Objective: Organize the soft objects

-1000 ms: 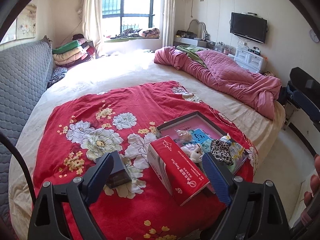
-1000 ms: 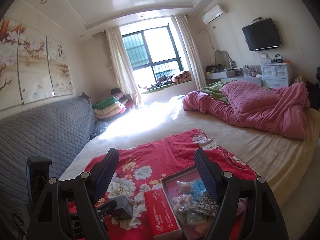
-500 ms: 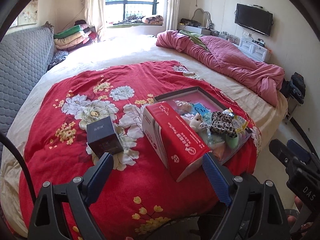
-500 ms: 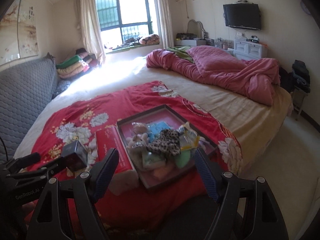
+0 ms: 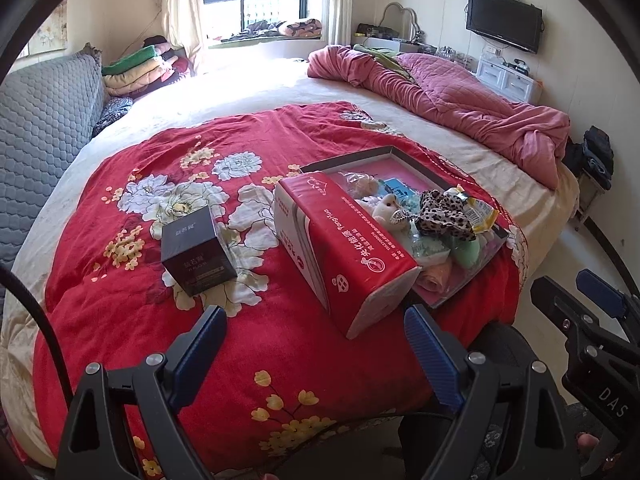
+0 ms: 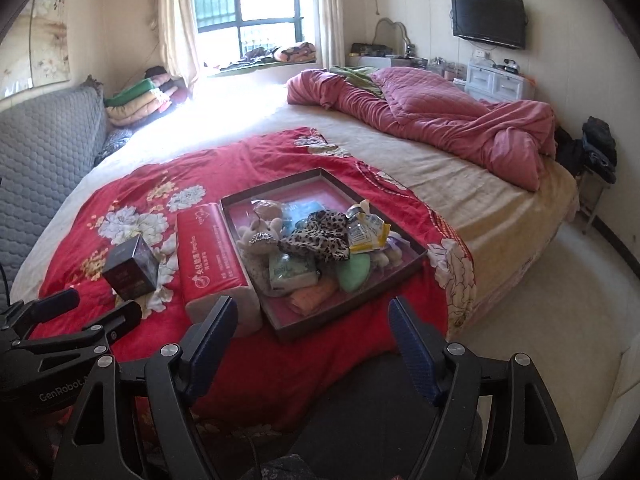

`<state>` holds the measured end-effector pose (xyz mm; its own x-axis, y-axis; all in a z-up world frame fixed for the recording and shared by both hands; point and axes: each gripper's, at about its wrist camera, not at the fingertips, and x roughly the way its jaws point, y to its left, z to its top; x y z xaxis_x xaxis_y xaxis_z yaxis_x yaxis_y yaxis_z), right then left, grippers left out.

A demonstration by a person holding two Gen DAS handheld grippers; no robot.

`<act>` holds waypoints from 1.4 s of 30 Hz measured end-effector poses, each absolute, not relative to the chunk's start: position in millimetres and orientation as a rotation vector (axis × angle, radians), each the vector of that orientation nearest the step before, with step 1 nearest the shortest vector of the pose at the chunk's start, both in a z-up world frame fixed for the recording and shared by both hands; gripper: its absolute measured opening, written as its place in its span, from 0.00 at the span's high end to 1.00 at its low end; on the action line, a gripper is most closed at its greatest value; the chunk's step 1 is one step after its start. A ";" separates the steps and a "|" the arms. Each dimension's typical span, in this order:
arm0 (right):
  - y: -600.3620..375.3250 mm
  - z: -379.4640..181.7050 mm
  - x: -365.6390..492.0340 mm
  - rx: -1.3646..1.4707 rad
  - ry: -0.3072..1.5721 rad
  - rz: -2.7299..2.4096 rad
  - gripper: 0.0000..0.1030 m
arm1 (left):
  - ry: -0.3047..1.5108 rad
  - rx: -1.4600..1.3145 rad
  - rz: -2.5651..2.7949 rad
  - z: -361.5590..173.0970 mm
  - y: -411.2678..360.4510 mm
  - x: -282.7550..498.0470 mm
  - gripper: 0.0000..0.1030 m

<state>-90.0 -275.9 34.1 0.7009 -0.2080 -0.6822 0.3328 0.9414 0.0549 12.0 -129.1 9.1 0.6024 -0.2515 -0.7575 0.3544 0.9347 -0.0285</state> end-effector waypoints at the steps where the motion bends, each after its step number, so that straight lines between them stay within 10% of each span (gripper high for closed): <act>1: -276.1 33.2 -89.8 0.179 0.740 -0.304 0.24 | 0.857 0.129 -0.351 9.3 -129.2 12.2 0.13; 42: -274.1 26.0 -84.4 0.163 0.768 -0.298 0.24 | 0.869 0.122 -0.316 6.7 -123.6 15.9 0.13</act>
